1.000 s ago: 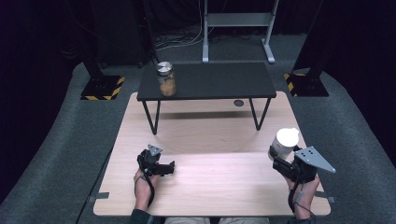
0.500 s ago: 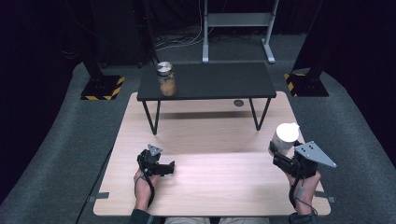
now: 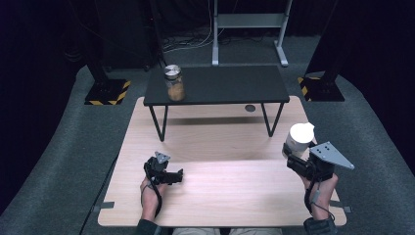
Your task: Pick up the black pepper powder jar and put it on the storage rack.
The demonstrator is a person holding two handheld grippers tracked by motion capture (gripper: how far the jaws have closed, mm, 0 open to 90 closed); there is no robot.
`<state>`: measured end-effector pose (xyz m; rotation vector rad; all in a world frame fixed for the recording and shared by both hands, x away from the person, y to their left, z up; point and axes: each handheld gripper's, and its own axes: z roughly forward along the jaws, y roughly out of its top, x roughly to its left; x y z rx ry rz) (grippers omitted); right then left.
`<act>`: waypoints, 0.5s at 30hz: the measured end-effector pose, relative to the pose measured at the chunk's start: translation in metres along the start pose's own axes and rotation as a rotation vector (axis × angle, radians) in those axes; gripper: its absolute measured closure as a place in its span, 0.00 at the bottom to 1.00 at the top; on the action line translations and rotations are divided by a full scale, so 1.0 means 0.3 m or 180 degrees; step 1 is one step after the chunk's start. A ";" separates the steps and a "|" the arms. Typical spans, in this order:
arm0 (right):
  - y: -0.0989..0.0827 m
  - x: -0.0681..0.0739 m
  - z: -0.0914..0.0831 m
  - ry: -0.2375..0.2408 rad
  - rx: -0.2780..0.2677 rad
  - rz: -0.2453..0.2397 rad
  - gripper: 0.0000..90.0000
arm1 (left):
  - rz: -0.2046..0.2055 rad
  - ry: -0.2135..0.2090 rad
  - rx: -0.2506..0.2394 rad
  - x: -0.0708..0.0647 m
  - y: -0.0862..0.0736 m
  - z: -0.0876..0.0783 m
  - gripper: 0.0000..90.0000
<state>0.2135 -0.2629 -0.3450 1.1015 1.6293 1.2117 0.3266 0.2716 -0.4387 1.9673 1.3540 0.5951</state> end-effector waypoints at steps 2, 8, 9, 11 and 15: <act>0.007 -0.002 0.003 -0.0001 -0.0001 -0.0011 0.32 | 0.0004 0.0000 0.0005 0.000 0.001 0.000 0.00; 0.027 -0.009 0.012 0.0000 -0.0040 -0.0037 0.32 | -0.0001 0.0000 0.0000 0.000 0.000 0.000 0.00; 0.029 -0.010 0.013 0.0000 -0.0047 -0.0038 0.32 | 0.0004 0.0000 0.0004 0.000 0.001 0.000 0.00; 0.037 -0.014 0.018 0.0005 -0.0053 -0.0041 0.32 | -0.0002 0.0000 0.0000 0.000 0.000 0.000 0.00; 0.049 -0.020 0.028 0.0005 -0.0056 -0.0044 0.32 | 0.0003 0.0000 0.0005 0.000 0.001 0.000 0.00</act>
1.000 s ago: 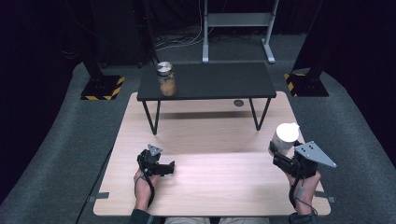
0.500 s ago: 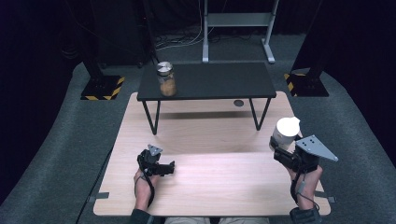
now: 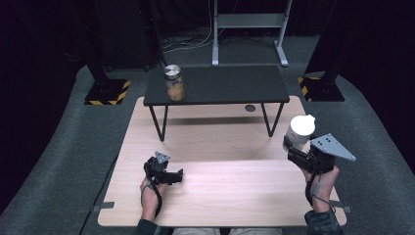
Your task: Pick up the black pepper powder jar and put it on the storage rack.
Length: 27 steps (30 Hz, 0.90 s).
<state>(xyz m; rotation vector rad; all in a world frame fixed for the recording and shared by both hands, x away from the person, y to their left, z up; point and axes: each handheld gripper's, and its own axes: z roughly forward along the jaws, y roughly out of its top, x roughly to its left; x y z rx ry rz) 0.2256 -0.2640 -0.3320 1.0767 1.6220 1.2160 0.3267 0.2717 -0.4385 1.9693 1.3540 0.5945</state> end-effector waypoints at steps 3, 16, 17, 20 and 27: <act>0.009 -0.006 0.008 0.0006 -0.0005 0.0006 0.32 | -0.0004 -0.0001 -0.0004 0.000 -0.001 0.000 0.00; 0.044 -0.014 0.042 0.0004 -0.0033 -0.0011 0.32 | -0.0005 0.0000 -0.0004 0.000 -0.001 0.000 0.00; 0.046 -0.016 0.046 0.0008 -0.0032 -0.0005 0.32 | -0.0004 -0.0001 -0.0003 0.000 0.000 0.000 0.00; 0.052 -0.019 0.057 0.0014 -0.0030 0.0003 0.32 | -0.0005 -0.0001 -0.0004 0.000 -0.001 0.000 0.00; 0.066 -0.021 0.079 0.0031 -0.0023 -0.0005 0.32 | -0.0006 -0.0001 -0.0003 0.000 -0.001 0.000 0.00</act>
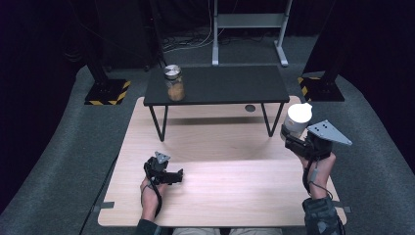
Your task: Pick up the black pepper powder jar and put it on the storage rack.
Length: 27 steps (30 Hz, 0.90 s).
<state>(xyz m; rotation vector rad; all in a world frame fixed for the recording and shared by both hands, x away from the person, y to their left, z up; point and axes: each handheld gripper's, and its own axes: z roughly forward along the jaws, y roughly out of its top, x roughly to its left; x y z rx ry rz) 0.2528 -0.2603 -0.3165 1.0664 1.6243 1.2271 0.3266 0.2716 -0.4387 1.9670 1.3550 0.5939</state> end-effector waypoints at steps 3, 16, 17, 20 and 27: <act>0.007 -0.001 0.009 0.0004 0.0000 -0.0002 0.32 | 0.0001 0.0000 0.0000 0.000 0.000 0.000 0.00; 0.022 -0.010 0.048 0.0026 0.0022 0.0052 0.33 | 0.0007 -0.0003 0.0003 0.001 0.001 0.000 0.00; 0.023 -0.011 0.052 0.0031 0.0025 0.0052 0.32 | 0.0007 -0.0003 0.0003 0.001 0.001 0.000 0.00; 0.029 -0.012 0.062 0.0033 0.0044 0.0045 0.32 | 0.0007 -0.0002 0.0003 0.001 0.000 0.000 0.00; 0.041 -0.019 0.085 0.0031 0.0067 0.0052 0.32 | 0.0007 -0.0003 0.0003 0.001 0.001 0.000 0.00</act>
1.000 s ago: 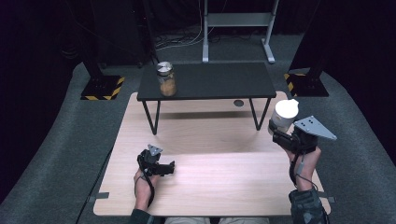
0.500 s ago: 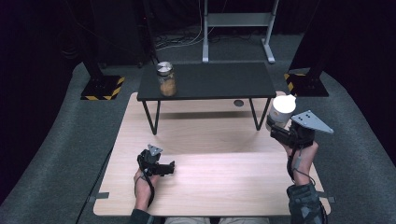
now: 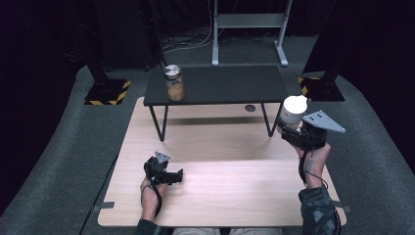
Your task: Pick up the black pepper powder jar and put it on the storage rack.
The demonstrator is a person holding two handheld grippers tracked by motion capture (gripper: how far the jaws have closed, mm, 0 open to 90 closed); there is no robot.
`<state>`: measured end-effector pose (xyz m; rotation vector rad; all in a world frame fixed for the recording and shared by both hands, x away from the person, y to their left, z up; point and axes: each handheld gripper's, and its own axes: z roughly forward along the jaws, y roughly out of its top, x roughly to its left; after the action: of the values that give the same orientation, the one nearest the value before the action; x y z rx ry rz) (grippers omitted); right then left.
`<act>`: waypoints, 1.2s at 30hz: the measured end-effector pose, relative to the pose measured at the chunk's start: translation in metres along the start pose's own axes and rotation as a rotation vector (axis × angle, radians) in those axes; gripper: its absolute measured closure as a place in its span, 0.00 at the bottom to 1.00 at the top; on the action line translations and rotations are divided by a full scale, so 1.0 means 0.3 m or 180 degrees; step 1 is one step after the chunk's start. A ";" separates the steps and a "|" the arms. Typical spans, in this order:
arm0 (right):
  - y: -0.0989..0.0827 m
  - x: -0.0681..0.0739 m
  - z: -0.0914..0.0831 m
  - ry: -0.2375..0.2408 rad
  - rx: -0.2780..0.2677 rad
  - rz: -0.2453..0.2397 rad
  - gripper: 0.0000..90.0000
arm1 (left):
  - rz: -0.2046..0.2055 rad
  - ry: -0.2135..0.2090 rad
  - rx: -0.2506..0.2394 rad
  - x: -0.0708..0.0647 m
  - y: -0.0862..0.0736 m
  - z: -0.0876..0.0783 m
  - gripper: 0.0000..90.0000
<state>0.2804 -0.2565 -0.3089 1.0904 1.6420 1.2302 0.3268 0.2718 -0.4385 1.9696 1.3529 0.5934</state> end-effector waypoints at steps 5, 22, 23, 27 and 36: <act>0.012 -0.005 0.017 -0.0002 0.0020 -0.0003 0.32 | -0.0006 0.0000 -0.0003 0.000 -0.001 0.000 0.00; 0.055 -0.019 0.054 -0.0019 0.0007 -0.0013 0.33 | 0.0002 -0.0001 0.0000 0.000 0.000 0.000 0.00; 0.058 -0.019 0.056 -0.0020 0.0009 -0.0009 0.33 | 0.0002 -0.0001 -0.0001 0.000 0.000 0.000 0.00; 0.069 -0.022 0.066 -0.0019 0.0011 -0.0007 0.33 | 0.0001 -0.0002 -0.0002 0.000 0.000 0.000 0.00; 0.084 -0.025 0.078 -0.0023 0.0014 -0.0016 0.33 | 0.0002 -0.0003 0.0000 0.000 0.000 0.000 0.00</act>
<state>0.3089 -0.2530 -0.2885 1.0914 1.6417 1.2185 0.3268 0.2719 -0.4385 1.9701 1.3516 0.5930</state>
